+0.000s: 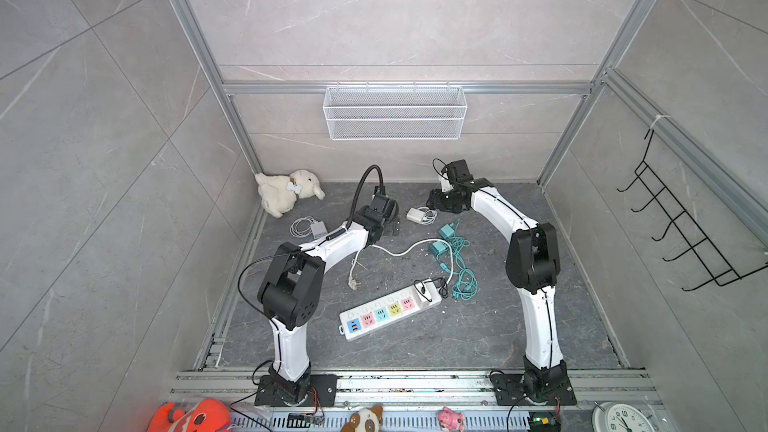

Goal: Insert the plug

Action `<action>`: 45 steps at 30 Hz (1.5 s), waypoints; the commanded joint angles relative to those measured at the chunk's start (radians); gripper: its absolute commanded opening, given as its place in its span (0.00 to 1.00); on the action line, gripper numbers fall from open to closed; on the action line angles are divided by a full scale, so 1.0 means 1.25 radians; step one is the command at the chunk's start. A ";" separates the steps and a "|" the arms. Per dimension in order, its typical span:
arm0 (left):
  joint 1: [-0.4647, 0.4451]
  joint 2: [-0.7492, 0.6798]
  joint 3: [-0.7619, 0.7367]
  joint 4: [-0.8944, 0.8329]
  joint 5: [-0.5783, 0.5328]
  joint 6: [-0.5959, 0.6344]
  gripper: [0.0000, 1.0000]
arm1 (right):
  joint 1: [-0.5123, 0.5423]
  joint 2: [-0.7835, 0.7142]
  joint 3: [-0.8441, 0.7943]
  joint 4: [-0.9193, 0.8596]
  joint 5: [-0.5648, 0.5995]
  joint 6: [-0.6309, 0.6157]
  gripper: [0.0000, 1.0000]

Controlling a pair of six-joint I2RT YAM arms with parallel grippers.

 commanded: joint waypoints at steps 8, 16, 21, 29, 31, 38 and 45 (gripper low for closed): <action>-0.001 -0.224 -0.177 -0.021 -0.011 -0.017 1.00 | 0.008 0.112 0.076 0.038 -0.090 0.090 0.60; -0.001 -0.300 -0.259 0.010 -0.016 0.029 1.00 | 0.030 0.178 0.167 -0.004 -0.116 0.101 0.60; -0.001 -0.319 -0.288 0.027 -0.004 0.033 1.00 | 0.059 0.266 0.324 -0.129 -0.122 0.074 0.60; 0.002 -0.311 -0.331 0.126 -0.001 0.092 1.00 | 0.128 0.213 0.248 -0.162 -0.122 0.077 0.59; 0.003 -0.295 -0.329 0.148 0.015 0.122 1.00 | 0.141 0.160 0.162 -0.109 -0.134 0.089 0.59; 0.011 -0.258 -0.316 0.169 0.038 0.201 1.00 | 0.152 0.081 0.035 -0.027 -0.146 0.109 0.59; 0.015 -0.278 -0.329 0.164 0.058 0.191 1.00 | 0.150 0.094 0.098 -0.011 -0.093 0.072 0.59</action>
